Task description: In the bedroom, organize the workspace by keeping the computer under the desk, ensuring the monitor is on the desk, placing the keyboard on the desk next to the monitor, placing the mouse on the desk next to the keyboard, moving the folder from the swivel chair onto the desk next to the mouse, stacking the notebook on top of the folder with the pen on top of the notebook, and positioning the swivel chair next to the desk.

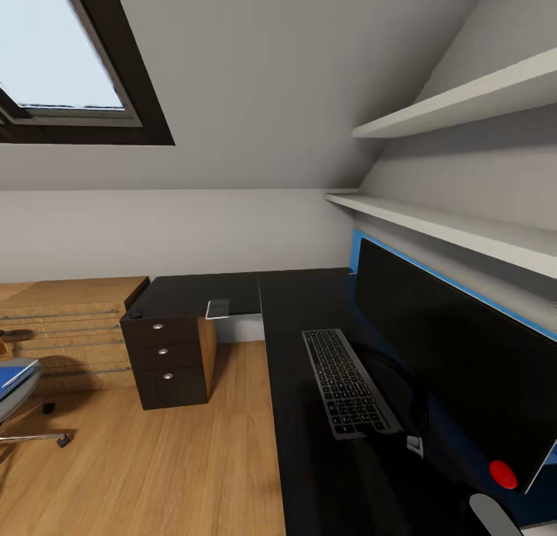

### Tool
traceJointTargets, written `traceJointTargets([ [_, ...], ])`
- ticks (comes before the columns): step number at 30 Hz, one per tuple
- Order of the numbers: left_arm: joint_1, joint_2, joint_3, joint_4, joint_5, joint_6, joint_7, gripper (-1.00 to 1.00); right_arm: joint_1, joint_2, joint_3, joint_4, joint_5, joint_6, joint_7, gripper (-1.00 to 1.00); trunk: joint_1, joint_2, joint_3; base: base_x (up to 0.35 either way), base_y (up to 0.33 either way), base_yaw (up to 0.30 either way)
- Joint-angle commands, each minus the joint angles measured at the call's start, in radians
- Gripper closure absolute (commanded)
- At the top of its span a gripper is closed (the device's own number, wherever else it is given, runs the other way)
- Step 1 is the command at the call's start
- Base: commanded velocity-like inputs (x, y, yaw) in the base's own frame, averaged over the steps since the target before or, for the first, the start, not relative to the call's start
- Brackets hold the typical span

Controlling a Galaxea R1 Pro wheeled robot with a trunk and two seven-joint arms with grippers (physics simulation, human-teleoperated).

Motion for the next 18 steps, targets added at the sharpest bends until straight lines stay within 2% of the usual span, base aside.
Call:
traceJointTargets([
  [1,-0.001,0.001,-0.004,-0.001,0.010,-0.008,0.005,-1.00,-0.001,-0.001,0.002,0.001,-0.001,0.001,0.006,1.00,0.000,-0.001,-0.001,0.000,0.000,0.000],
  [8,-0.001,0.001,-0.003,-0.002,0.010,-0.007,0.006,-1.00,-0.001,-0.001,0.002,0.001,-0.001,0.002,0.005,1.00,0.000,-0.001,-0.001,0.000,0.000,0.000],
  [18,-0.001,0.000,-0.004,-0.002,0.010,-0.006,0.006,-1.00,-0.001,-0.001,0.002,0.001,-0.001,0.002,0.004,1.00,0.039,-0.071,-0.032,0.000,0.000,0.000],
])
